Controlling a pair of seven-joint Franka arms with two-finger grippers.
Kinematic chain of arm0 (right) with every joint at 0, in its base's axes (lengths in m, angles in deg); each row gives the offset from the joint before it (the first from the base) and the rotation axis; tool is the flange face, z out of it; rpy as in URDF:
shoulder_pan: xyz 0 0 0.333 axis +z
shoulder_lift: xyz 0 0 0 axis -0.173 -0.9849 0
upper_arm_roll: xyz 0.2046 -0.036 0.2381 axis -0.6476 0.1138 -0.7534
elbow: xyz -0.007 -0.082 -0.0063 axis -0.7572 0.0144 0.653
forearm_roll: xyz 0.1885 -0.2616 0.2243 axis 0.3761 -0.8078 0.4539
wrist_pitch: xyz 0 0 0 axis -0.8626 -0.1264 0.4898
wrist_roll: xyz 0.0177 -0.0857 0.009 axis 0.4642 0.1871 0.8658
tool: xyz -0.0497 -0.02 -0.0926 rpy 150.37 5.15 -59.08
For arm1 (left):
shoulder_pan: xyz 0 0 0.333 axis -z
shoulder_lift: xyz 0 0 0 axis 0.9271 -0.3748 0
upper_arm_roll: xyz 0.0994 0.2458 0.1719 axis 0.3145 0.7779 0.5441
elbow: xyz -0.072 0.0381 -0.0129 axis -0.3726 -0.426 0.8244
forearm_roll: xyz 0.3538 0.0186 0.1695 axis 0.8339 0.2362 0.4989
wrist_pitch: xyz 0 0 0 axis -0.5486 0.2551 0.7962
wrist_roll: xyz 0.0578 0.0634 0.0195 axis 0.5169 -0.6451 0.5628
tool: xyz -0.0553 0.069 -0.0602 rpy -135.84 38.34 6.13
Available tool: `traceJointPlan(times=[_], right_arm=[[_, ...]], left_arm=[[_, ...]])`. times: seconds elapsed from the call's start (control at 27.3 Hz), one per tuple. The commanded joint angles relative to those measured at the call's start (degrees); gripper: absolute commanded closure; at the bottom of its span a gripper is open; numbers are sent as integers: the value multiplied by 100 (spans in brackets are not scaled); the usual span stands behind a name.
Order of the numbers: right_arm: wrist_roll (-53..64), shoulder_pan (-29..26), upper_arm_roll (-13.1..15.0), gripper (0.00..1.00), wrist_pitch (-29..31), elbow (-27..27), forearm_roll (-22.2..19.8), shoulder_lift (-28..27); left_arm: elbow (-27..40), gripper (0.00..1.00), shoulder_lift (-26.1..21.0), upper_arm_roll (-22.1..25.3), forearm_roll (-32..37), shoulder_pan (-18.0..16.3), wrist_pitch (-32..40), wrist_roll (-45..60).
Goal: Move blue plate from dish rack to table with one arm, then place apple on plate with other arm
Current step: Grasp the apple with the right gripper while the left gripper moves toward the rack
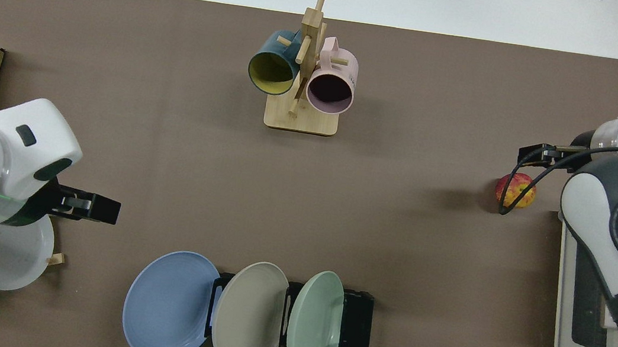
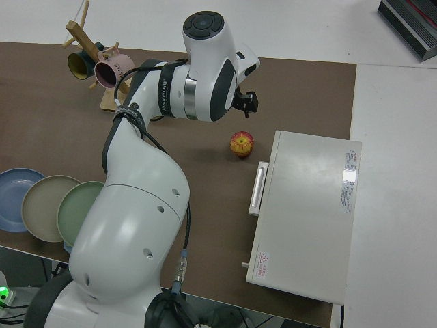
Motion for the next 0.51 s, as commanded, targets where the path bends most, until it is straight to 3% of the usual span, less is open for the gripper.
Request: traceJointPlan(times=[0.0, 0.48], right_arm=[[-55, -69, -53, 0, 345, -231, -83, -189], [227, -201, -53, 0, 1004, -970, -549, -461]], left_arm=[[557, 0, 386, 54, -42, 170, -198, -49], [917, 0, 413, 54, -42, 223, -444, 21]])
